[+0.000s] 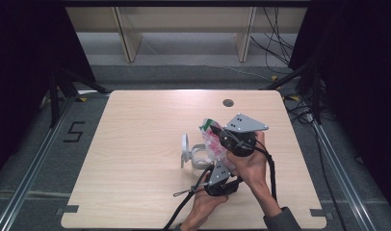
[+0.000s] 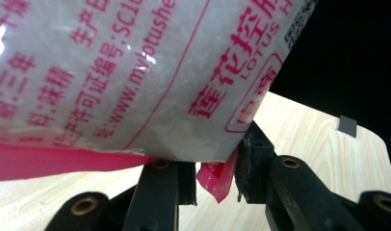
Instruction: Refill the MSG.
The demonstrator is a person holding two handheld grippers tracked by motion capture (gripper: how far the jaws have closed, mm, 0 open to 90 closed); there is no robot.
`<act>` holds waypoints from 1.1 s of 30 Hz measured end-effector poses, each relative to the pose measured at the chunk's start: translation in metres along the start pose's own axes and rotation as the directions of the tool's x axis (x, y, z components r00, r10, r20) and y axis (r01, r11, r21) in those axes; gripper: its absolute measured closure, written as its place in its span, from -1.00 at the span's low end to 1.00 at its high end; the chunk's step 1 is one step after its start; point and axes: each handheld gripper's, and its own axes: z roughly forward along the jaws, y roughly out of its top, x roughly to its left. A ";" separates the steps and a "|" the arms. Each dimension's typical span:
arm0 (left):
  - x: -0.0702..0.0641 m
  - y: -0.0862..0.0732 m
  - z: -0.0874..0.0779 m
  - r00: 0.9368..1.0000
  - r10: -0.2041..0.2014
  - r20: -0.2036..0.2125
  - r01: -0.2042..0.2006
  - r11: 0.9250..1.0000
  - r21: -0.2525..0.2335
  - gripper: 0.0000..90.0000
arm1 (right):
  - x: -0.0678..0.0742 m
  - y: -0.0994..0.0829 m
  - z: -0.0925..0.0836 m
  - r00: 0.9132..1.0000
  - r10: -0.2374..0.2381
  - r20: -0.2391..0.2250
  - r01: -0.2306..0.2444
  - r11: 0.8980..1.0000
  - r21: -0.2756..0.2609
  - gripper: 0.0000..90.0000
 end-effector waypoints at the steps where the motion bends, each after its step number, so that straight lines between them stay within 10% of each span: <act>1: 0.000 0.001 0.000 1.000 -0.001 -0.001 0.001 1.000 -0.001 0.60 | 0.001 0.001 -0.001 1.000 0.006 -0.008 -0.006 1.000 0.009 1.00; 33: 0.004 0.002 0.008 1.000 -0.020 0.010 0.020 1.000 -0.019 0.62 | 0.013 0.005 0.012 0.999 -0.012 -0.031 0.013 0.998 0.060 1.00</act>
